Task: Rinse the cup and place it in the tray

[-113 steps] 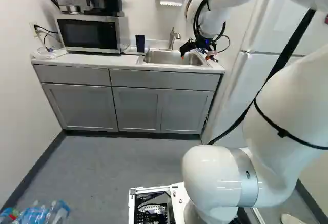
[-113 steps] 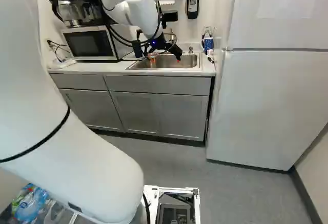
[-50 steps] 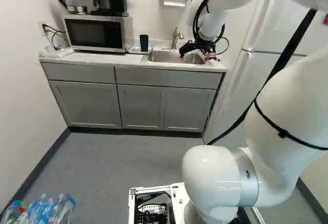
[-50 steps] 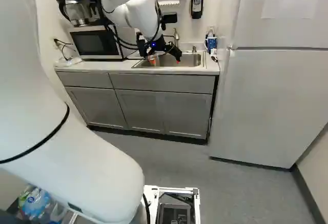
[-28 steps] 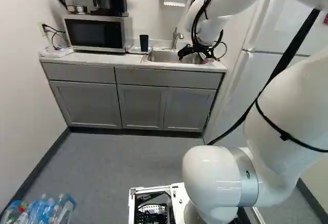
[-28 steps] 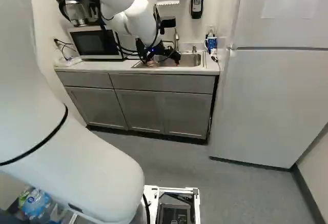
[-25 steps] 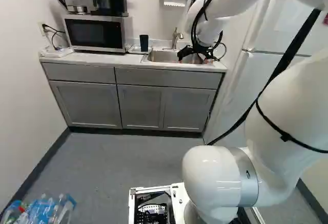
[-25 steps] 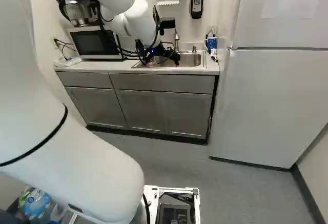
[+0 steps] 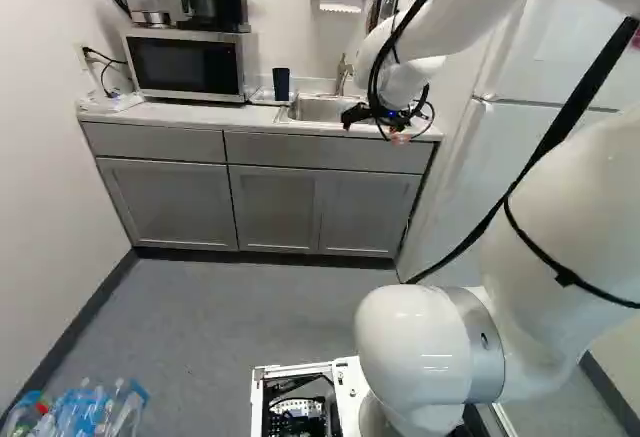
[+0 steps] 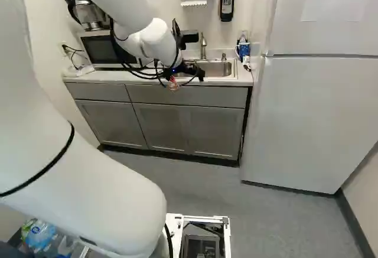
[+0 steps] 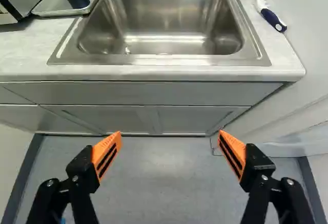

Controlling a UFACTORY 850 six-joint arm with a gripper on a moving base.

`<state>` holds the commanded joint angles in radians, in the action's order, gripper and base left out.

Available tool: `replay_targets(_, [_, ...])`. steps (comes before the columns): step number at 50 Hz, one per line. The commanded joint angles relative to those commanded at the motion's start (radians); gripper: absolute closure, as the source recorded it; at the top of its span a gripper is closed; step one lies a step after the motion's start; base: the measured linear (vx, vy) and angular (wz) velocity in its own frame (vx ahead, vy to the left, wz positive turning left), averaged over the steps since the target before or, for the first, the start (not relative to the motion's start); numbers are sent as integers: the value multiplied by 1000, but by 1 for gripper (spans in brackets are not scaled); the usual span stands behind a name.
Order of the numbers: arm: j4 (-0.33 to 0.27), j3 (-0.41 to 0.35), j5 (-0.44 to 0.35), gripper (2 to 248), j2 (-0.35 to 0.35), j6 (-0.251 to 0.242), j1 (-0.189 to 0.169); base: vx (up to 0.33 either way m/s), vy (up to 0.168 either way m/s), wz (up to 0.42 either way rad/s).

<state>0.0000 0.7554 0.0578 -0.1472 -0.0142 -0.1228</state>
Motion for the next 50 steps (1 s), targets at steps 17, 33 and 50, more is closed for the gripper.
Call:
replay_targets(17, [0,-121,-168,3,-24,3,22,0,0,0])
replay_targets(33, [0,-254,-354,3,-50,5,47,0,0,0])
replay_targets(50, [0,-381,-531,3,-75,8,70,0,0,0])
